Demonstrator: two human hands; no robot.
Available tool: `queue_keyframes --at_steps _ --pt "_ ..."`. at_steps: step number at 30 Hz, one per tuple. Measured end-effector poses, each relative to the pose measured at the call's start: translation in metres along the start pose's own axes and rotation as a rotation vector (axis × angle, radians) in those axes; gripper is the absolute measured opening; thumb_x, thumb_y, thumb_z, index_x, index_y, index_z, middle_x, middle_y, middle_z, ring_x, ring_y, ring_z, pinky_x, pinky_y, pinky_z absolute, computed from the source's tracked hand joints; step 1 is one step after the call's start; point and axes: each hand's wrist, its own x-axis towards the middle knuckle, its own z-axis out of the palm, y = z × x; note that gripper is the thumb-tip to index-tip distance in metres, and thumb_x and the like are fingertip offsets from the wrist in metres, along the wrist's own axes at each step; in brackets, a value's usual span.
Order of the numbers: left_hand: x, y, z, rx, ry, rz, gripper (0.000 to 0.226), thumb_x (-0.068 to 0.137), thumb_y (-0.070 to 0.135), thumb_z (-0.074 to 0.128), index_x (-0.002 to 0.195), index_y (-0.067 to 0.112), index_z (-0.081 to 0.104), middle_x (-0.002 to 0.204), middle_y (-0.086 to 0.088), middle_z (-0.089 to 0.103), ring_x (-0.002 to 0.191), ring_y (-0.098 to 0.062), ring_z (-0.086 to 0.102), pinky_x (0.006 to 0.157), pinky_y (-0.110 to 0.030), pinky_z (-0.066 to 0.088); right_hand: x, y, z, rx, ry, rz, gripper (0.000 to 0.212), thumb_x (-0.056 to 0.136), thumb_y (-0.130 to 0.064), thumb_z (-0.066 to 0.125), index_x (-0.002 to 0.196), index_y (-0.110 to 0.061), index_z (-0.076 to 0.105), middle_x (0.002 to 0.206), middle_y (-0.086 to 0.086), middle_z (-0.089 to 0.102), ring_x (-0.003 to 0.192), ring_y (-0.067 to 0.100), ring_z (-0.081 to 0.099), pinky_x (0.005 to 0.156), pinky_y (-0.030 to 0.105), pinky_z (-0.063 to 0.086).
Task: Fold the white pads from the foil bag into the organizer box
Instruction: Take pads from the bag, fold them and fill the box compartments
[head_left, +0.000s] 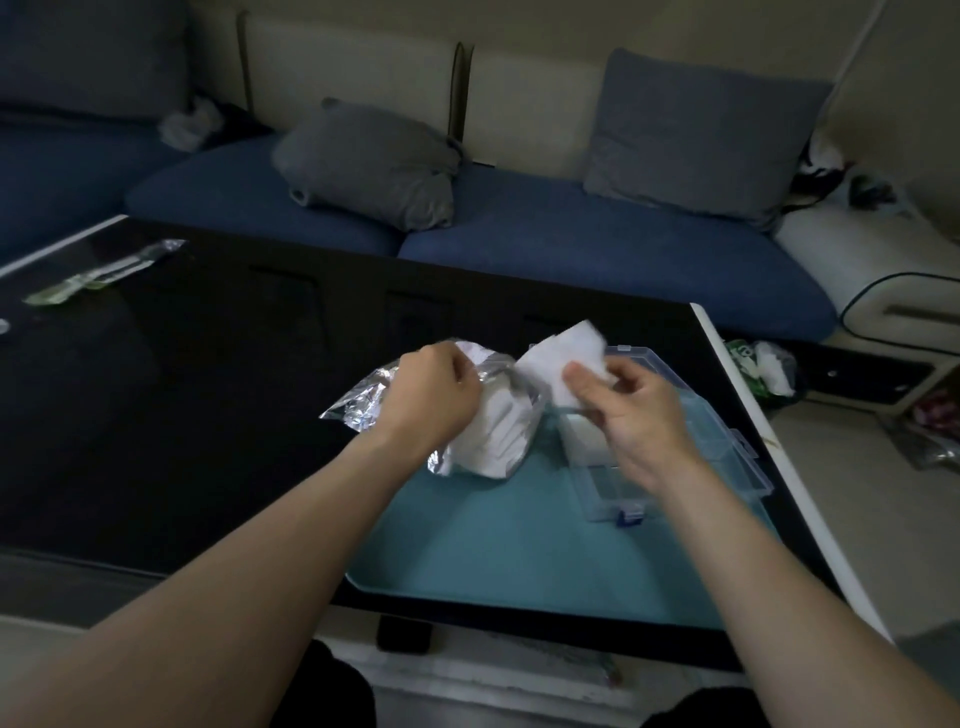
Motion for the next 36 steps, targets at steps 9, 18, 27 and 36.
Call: queue_keyframes --at_steps 9,18,27,36 --pt "-0.031 0.046 0.015 -0.369 0.101 0.393 0.050 0.076 0.020 0.061 0.124 0.009 0.054 0.119 0.000 0.053 0.112 -0.011 0.049 0.098 -0.016 0.038 -0.004 -0.014 -0.011 0.502 0.017 0.115 0.035 0.092 -0.017 0.066 0.122 0.001 0.064 0.113 0.012 0.073 0.091 0.014 0.073 0.071 0.022 0.059" --pt "-0.029 0.050 0.022 -0.722 -0.034 0.139 0.015 0.099 0.012 0.056 0.106 0.006 0.068 0.085 0.002 0.073 0.073 0.000 0.066 0.069 -0.014 0.052 -0.017 -0.018 0.007 0.459 -0.210 0.163 0.037 0.093 -0.019 0.063 0.123 0.001 0.063 0.118 0.017 0.072 0.106 0.024 0.071 0.081 0.027 0.060" --pt "-0.021 0.034 0.011 -0.705 -0.105 0.065 0.016 0.091 0.014 0.069 0.106 0.008 0.071 0.088 -0.001 0.076 0.077 -0.009 0.073 0.064 -0.022 0.056 -0.024 -0.014 0.008 -0.206 -0.088 -0.059 0.017 0.083 -0.031 0.077 0.097 -0.020 0.075 0.091 0.002 0.078 0.085 0.020 0.075 0.066 0.030 0.061" --pt "-0.018 0.031 0.009 -0.777 0.008 -0.136 0.016 0.078 0.007 0.080 0.091 0.009 0.071 0.081 -0.006 0.074 0.070 -0.014 0.072 0.059 -0.029 0.058 -0.019 -0.020 0.005 -0.247 -0.019 -0.137 0.019 0.080 -0.010 0.082 0.095 -0.013 0.071 0.082 0.004 0.076 0.073 0.015 0.074 0.062 0.022 0.059"
